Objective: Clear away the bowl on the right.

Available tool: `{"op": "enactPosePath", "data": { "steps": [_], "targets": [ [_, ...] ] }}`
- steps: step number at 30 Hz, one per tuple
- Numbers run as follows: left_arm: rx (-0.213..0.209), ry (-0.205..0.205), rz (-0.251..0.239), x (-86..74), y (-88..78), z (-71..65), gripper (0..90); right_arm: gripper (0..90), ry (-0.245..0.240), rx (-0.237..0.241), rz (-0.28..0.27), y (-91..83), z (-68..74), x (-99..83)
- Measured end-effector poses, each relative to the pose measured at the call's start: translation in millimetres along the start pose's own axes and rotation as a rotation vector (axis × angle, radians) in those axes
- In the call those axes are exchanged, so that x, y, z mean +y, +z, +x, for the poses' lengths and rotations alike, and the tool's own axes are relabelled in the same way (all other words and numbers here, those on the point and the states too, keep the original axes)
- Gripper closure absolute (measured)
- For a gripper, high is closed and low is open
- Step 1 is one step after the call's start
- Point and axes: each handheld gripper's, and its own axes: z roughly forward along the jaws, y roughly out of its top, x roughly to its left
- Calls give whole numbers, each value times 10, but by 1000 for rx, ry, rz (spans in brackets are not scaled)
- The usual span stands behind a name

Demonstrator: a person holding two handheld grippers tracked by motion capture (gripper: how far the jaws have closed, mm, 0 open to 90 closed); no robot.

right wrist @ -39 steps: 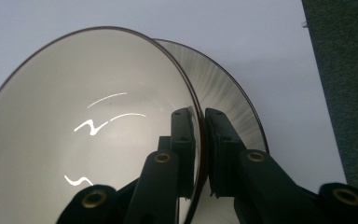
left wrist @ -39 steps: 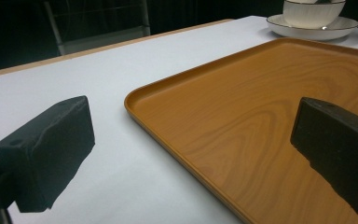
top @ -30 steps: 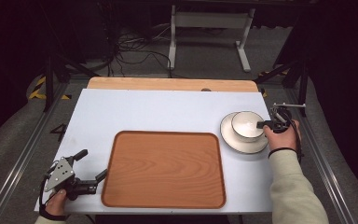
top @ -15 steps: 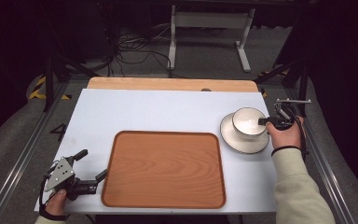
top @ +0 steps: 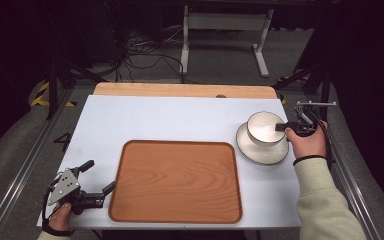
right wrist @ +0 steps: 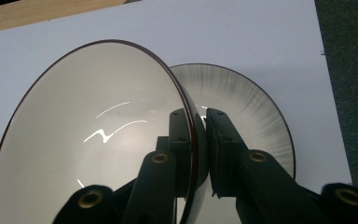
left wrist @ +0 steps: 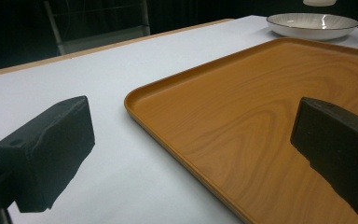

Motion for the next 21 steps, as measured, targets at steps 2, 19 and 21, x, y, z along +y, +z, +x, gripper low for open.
{"op": "enactPosePath", "data": {
  "steps": [2,19,21],
  "targets": [
    [0,1,0,0,0,0,2,812,-4,0,-1,-33,29,8],
    [0,-3,-4,-2,3,0,2,811,-24,59,-4,-283,274,27],
    [-1,-1,-1,0,0,1,2,810,-32,70,-3,-324,315,29]
  ]
}}
